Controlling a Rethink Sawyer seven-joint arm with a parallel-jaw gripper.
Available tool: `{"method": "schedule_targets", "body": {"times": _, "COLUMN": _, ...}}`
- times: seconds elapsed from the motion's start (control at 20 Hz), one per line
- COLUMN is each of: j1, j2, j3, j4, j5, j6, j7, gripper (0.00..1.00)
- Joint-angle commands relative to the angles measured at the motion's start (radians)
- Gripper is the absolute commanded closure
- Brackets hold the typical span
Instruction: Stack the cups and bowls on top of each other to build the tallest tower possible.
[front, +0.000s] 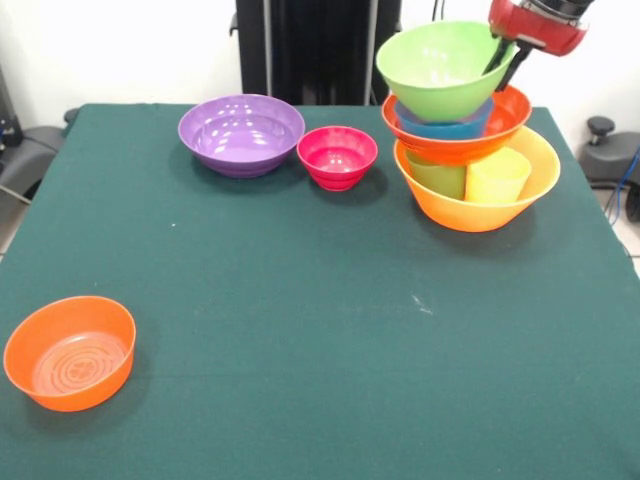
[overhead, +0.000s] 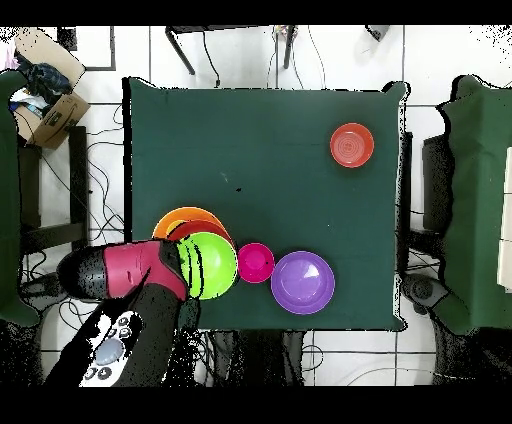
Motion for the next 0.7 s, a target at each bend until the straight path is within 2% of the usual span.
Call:
{"method": "schedule_targets", "body": {"times": 0.05, "j1": -0.003, "j2": 0.028, "j3": 0.057, "j4": -0.066, "j5": 0.012, "j6": 0.001, "j7": 0.170, "gripper": 1.00}}
{"method": "schedule_targets", "body": {"times": 0.7, "j1": -0.018, "j2": 0.027, "j3": 0.072, "j4": -0.071, "j5": 0.020, "j6": 0.003, "j7": 0.157, "gripper": 1.00}}
